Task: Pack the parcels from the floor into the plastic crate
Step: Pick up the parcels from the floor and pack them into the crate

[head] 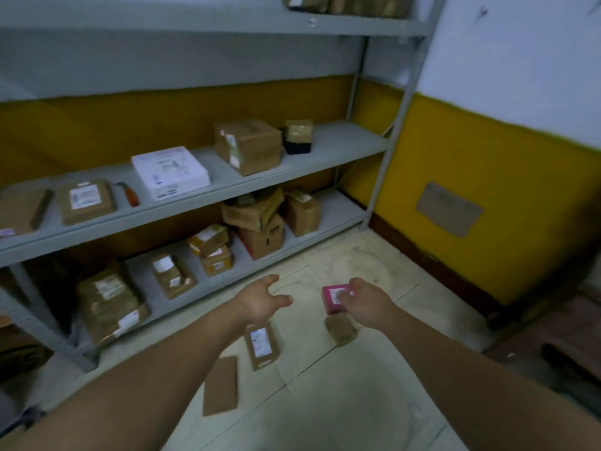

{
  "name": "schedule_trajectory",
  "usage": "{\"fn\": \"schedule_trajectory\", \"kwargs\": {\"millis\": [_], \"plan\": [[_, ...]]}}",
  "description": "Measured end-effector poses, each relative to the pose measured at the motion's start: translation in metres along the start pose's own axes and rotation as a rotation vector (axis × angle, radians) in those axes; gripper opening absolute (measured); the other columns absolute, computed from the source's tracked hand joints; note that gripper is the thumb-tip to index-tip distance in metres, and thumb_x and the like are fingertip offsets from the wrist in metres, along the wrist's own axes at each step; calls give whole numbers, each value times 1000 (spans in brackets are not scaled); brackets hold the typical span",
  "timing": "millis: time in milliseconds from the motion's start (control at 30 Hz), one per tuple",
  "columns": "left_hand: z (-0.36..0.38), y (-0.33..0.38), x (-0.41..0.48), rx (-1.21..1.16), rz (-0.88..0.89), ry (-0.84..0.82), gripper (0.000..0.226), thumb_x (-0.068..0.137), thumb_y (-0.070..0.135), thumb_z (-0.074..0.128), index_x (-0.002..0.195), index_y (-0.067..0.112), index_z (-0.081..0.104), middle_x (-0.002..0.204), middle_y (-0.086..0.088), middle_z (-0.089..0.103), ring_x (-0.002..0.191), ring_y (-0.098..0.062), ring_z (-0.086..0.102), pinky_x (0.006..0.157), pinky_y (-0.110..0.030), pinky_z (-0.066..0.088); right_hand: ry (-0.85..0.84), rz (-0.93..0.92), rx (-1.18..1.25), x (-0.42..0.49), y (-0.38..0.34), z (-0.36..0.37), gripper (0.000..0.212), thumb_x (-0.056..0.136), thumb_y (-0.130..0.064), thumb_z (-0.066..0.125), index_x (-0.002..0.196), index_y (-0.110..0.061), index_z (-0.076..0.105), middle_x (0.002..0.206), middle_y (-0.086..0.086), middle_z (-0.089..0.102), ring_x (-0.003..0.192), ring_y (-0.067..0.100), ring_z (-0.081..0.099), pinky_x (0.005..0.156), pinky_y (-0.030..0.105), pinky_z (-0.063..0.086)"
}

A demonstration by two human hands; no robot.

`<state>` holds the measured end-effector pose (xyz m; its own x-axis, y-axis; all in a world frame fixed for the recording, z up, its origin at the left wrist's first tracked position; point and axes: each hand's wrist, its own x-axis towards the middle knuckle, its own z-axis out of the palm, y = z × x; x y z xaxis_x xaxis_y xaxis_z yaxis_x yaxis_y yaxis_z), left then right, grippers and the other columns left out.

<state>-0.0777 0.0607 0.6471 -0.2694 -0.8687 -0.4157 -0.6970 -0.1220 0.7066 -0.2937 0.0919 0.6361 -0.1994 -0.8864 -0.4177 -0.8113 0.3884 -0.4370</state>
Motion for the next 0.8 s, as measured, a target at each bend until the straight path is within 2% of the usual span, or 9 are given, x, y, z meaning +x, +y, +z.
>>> {"fn": "schedule_trajectory", "kwargs": {"millis": [67,133,233,333,467,600,800], "plan": [[8,16,32,32,19,-18,71,89,40,60,148,22,26,150,-5,34,131,-21,39,101,-25,32,32,47,29,25,16,-15,56,99,-43,41,146,-13,33,142,10,46,126,27,46,101,34,40],[16,30,71,35,32,-46,71,89,40,60,149,21,26,154,-5,27,138,-23,32,106,-26,29,39,58,25,58,27,-29,58,100,-44,40,148,-15,29,146,10,42,130,27,44,103,33,38],[24,46,133,54,33,-66,73,88,42,60,149,21,26,154,-4,27,136,-23,35,103,-24,32,20,78,6,106,41,-51,59,100,-43,40,149,-14,29,148,10,40,134,27,41,105,34,35],[31,68,201,38,-7,-97,73,88,41,61,149,21,25,155,-4,26,137,-22,34,97,-21,32,14,113,-4,160,56,-76,59,100,-43,39,150,-12,29,146,11,43,131,25,45,101,30,37],[42,99,274,61,-39,-139,72,89,37,61,149,18,26,155,-6,26,137,-22,34,103,-24,32,17,171,30,223,86,-111,62,99,-46,40,150,-12,29,148,12,42,132,25,43,105,33,35],[63,120,334,44,-87,-158,72,88,35,62,148,18,26,154,-8,29,136,-24,36,103,-26,33,-24,215,65,284,118,-137,63,99,-47,42,150,-13,29,151,11,39,136,27,40,108,34,33],[103,106,433,-4,-230,-109,73,86,36,65,147,18,28,154,-7,28,138,-24,33,108,-28,30,-111,193,31,409,174,-141,61,99,-45,42,150,-13,30,152,12,36,135,27,39,108,34,34]]}}
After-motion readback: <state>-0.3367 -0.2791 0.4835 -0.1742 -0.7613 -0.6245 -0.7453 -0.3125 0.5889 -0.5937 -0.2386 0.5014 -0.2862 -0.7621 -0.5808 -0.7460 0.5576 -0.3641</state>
